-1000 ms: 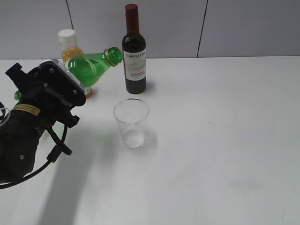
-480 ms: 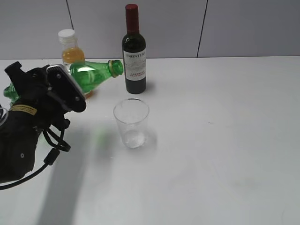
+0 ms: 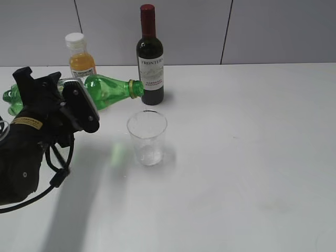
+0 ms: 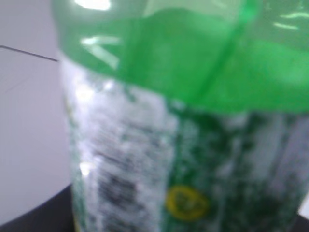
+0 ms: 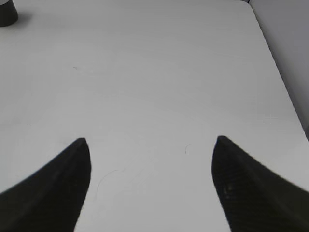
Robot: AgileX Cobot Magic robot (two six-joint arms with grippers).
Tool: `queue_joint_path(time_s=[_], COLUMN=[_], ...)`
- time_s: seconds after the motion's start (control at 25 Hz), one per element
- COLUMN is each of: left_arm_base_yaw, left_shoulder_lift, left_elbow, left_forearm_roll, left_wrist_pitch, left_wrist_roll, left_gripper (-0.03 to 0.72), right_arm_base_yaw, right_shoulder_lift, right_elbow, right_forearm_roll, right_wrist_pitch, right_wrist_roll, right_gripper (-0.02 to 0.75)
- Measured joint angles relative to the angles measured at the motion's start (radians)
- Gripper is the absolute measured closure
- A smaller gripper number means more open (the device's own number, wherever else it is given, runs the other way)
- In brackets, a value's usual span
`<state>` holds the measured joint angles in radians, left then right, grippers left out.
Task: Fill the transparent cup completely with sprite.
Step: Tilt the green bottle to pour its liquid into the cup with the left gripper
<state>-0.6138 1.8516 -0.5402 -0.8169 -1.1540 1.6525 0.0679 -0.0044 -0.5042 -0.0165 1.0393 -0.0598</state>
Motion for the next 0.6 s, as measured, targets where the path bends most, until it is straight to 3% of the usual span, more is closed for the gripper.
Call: queue_joint_path(time_s=[0.6], left_arm_base_yaw=[0.0], left_shoulder_lift=[0.0], left_elbow=[0.0], left_forearm_roll=[-0.028], left_wrist_pitch=[0.0], left_wrist_roll=[0.081], left_gripper=[0.24], right_arm_base_yaw=[0.0], right_shoulder_lift=[0.0], right_elbow=[0.0], right_forearm_roll=[0.0], right_wrist_pitch=[0.0], right_wrist_roll=[0.0], right_gripper=[0.146])
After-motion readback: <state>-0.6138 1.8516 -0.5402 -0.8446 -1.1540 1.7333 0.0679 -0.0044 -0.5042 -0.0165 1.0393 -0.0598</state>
